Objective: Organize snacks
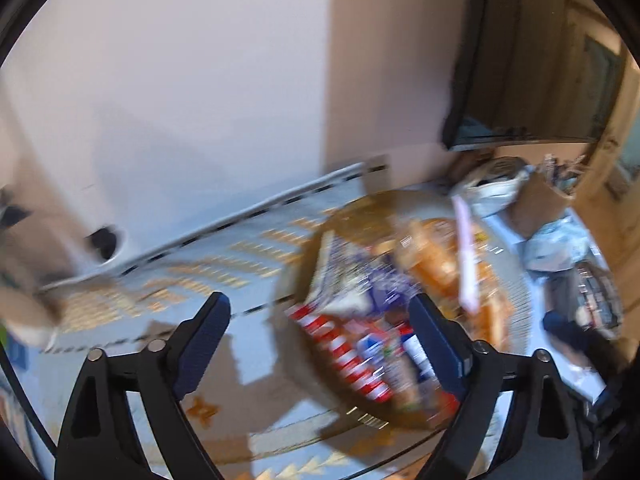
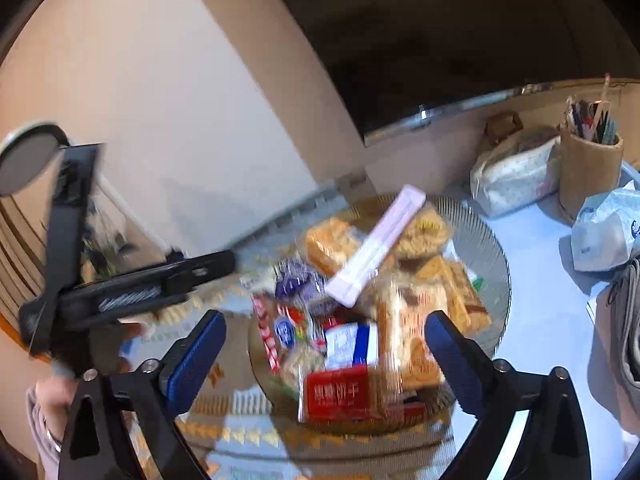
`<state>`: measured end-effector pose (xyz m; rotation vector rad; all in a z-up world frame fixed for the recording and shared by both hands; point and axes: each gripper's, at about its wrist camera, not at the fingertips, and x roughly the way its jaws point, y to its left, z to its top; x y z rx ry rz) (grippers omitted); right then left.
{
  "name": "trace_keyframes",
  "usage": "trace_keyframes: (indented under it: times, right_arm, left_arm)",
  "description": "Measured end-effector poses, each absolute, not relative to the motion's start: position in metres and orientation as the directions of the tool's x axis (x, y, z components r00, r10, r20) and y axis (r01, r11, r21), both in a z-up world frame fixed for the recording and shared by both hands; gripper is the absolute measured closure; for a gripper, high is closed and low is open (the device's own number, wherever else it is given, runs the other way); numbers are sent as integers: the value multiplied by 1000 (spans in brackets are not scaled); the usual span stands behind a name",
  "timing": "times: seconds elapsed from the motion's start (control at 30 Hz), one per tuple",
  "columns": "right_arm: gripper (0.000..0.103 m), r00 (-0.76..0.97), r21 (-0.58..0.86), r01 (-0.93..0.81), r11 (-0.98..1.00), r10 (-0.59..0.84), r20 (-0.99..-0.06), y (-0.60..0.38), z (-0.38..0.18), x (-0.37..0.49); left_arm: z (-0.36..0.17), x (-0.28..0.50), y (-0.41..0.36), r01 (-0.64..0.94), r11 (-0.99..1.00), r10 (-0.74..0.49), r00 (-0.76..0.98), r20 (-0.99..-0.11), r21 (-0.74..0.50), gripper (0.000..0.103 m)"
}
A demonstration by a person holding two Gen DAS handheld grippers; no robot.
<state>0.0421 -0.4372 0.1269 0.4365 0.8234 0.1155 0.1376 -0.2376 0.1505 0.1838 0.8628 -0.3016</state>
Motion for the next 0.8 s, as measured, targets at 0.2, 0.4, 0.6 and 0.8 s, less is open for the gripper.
trace_keyframes:
  times: [0.2,0.4,0.6,0.8]
  right_arm:
    - [2,610,250,40,967,175,-773,-408,114,45]
    - [2,608,161,49,986,98,-788,-394,98,37]
    - [2,598,136,36,990,87,-797,-392,90,37]
    - [2,612,145,25,989,100,-785,-391,94,35]
  left_arm:
    - [124,102,-214,210,969,-48,670,-740,128,5]
    - [105,82,-211,184,976,-40,679,-733,117,5]
    - [93,74,-208,122,988,-16,689,-725,95,5]
    - [86,74,-209,92,991,4,684,-730,92,5]
